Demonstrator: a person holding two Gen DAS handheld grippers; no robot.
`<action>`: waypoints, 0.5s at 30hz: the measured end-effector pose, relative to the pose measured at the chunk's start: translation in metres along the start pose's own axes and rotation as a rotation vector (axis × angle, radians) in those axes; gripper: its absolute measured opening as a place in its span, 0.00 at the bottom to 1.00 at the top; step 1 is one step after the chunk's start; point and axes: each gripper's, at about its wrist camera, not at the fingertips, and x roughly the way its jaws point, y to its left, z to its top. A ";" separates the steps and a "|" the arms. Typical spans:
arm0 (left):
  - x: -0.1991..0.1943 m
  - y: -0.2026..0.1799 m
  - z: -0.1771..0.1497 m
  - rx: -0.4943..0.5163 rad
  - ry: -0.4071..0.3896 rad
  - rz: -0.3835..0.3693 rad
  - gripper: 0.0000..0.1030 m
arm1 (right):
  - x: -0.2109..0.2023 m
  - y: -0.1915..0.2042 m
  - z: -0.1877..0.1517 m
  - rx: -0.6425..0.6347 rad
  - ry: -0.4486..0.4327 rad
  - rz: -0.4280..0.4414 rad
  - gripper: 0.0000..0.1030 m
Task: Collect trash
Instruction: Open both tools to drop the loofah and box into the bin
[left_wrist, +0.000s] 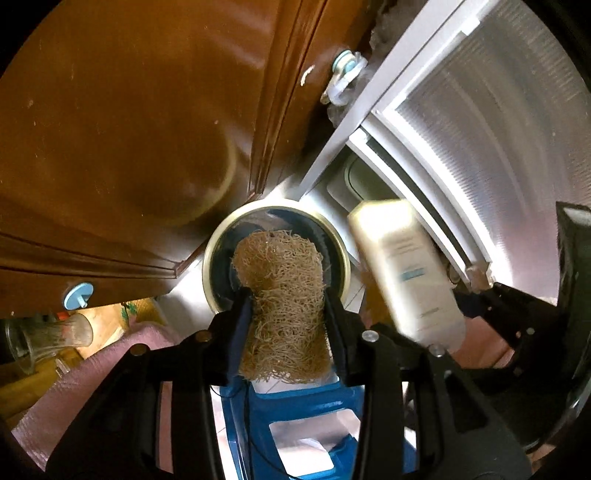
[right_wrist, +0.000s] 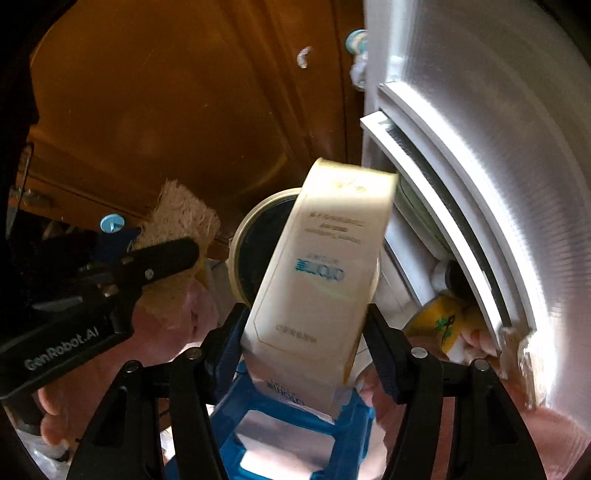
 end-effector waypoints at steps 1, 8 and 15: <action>-0.001 0.000 0.001 0.000 -0.004 0.001 0.38 | 0.001 0.002 0.000 -0.010 0.001 -0.001 0.61; 0.001 0.000 0.005 -0.003 -0.013 0.039 0.65 | -0.004 0.006 0.003 -0.022 0.007 0.004 0.71; 0.001 0.003 0.006 -0.011 -0.018 0.032 0.75 | -0.004 0.007 -0.002 -0.022 0.009 0.003 0.71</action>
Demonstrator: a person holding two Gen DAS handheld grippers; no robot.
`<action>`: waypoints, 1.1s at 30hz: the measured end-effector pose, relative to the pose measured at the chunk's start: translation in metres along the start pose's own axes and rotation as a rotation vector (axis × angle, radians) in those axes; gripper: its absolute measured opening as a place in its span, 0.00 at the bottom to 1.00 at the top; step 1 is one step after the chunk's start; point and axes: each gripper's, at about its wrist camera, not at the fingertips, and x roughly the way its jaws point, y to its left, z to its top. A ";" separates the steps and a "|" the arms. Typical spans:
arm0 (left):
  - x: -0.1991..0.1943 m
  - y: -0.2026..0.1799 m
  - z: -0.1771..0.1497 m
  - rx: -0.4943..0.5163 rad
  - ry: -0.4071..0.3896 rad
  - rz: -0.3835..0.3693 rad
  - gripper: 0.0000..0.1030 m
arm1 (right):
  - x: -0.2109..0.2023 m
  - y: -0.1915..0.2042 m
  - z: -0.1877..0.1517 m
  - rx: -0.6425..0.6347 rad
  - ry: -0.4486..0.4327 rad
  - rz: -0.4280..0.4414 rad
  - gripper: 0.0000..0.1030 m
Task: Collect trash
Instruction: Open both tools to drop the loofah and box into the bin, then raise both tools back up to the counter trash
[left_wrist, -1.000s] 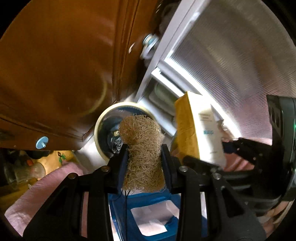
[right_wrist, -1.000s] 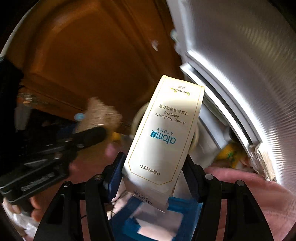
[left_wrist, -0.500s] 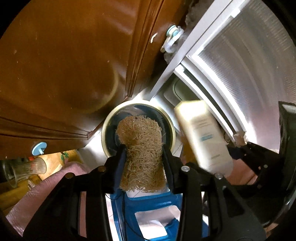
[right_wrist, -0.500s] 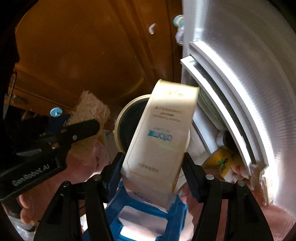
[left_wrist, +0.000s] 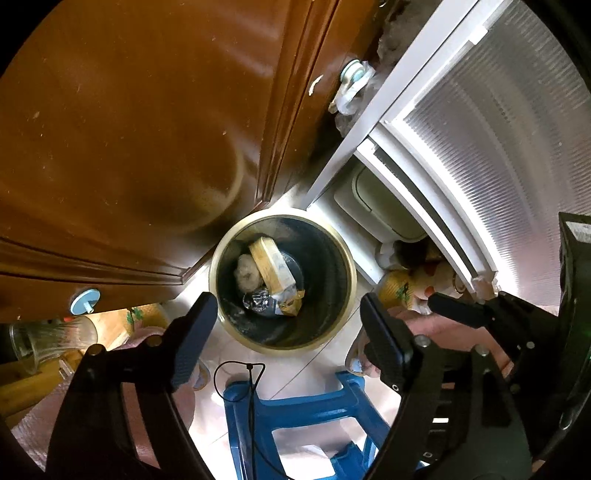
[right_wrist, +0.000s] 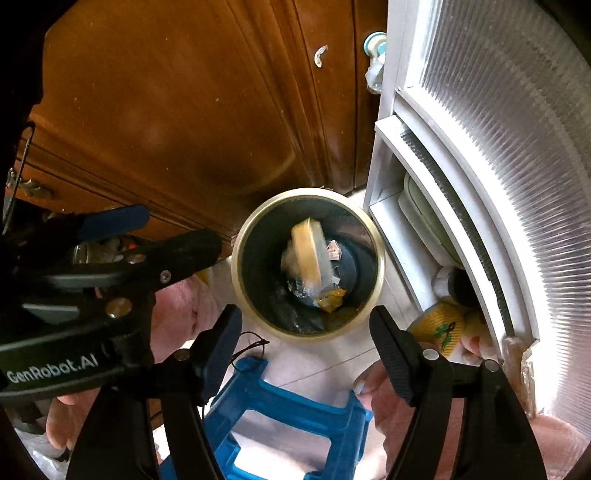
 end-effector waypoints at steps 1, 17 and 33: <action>0.000 0.001 0.000 -0.001 0.001 0.002 0.75 | -0.001 0.000 -0.001 0.003 0.004 0.001 0.71; -0.003 -0.005 -0.002 0.024 -0.007 0.030 0.75 | -0.008 -0.001 0.007 0.022 -0.025 -0.023 0.71; -0.149 -0.053 0.000 0.131 -0.210 -0.060 0.75 | -0.167 -0.001 -0.021 0.004 -0.322 -0.003 0.71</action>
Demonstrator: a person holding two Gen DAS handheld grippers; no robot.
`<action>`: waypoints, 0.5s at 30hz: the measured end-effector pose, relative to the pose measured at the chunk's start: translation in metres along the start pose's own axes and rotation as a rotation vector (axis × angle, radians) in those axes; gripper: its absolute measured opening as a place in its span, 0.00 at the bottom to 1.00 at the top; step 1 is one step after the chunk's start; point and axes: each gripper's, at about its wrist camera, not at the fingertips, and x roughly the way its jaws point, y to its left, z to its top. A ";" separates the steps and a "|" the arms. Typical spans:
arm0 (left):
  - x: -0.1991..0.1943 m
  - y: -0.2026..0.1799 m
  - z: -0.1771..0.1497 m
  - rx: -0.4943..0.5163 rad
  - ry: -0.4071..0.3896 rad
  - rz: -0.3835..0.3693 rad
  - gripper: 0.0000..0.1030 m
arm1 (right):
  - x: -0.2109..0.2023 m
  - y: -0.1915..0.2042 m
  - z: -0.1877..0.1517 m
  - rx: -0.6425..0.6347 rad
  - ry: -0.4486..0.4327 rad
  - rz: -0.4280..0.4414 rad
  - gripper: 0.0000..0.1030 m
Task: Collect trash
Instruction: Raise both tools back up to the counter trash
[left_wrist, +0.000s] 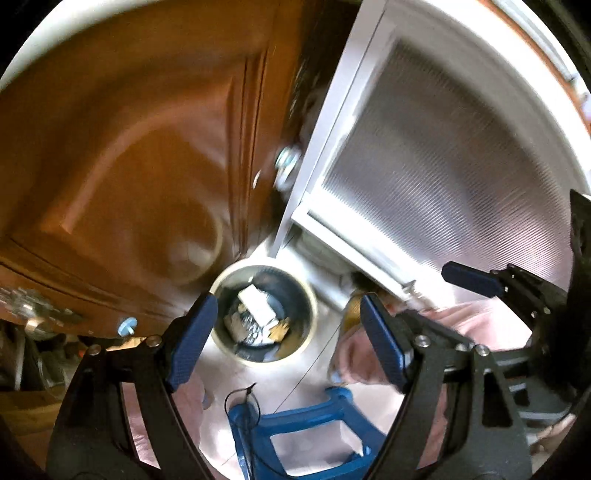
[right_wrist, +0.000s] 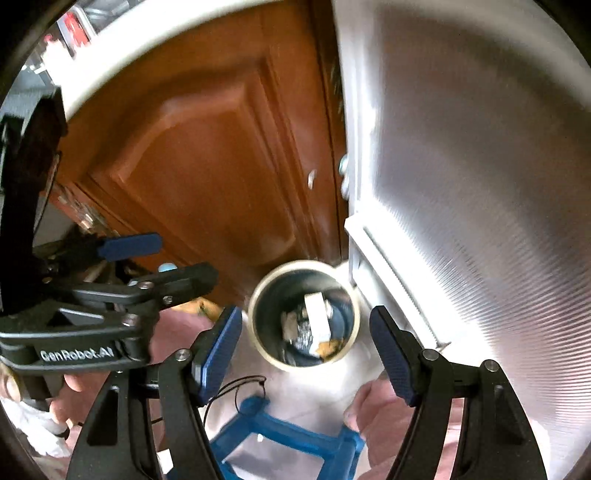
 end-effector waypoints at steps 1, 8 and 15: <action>-0.011 -0.003 0.005 0.005 -0.016 -0.003 0.75 | -0.016 -0.002 0.005 0.004 -0.030 -0.004 0.71; -0.089 -0.030 0.053 0.055 -0.116 -0.024 0.75 | -0.111 -0.020 0.045 0.032 -0.179 -0.014 0.71; -0.141 -0.049 0.135 0.093 -0.138 -0.021 0.75 | -0.179 -0.047 0.099 0.070 -0.236 -0.013 0.71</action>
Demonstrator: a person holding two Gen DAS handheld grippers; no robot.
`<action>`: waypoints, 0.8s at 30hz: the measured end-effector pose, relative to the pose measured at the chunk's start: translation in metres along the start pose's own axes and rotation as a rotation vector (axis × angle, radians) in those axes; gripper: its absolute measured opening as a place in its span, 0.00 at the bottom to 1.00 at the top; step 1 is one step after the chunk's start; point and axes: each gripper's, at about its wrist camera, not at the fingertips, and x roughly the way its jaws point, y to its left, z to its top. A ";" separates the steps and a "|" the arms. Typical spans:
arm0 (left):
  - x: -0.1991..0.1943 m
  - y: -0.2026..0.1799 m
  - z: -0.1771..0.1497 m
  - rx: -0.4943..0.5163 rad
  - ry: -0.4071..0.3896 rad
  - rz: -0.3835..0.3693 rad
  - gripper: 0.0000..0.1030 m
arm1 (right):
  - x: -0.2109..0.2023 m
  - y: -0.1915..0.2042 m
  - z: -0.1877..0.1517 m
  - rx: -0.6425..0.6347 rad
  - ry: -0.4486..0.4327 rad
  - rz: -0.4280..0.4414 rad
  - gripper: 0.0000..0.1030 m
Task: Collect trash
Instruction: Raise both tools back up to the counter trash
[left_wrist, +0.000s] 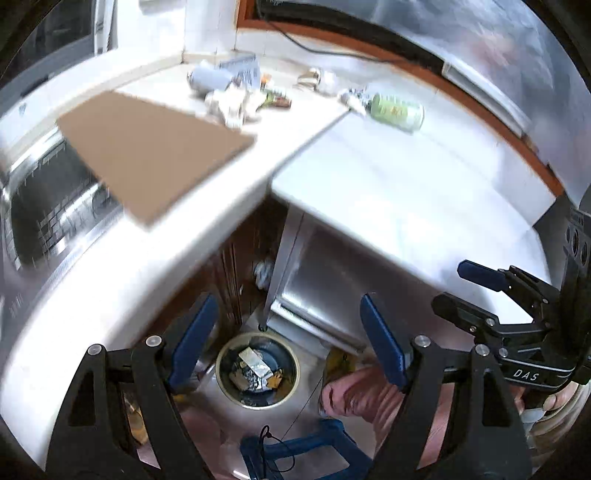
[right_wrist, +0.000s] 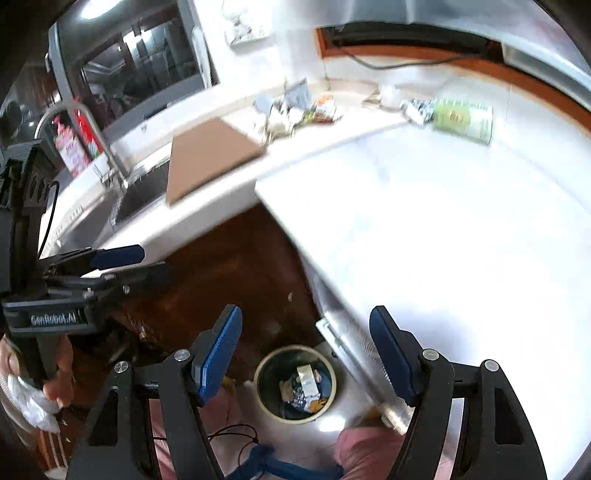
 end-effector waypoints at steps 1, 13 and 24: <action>-0.002 0.001 0.013 -0.001 0.001 -0.001 0.75 | -0.005 -0.004 0.013 0.006 0.002 -0.005 0.71; 0.023 0.048 0.176 -0.106 0.000 0.065 0.75 | -0.003 -0.029 0.183 -0.044 -0.057 -0.081 0.71; 0.116 0.095 0.244 -0.211 0.036 0.079 0.71 | 0.137 -0.032 0.287 -0.145 -0.030 -0.149 0.70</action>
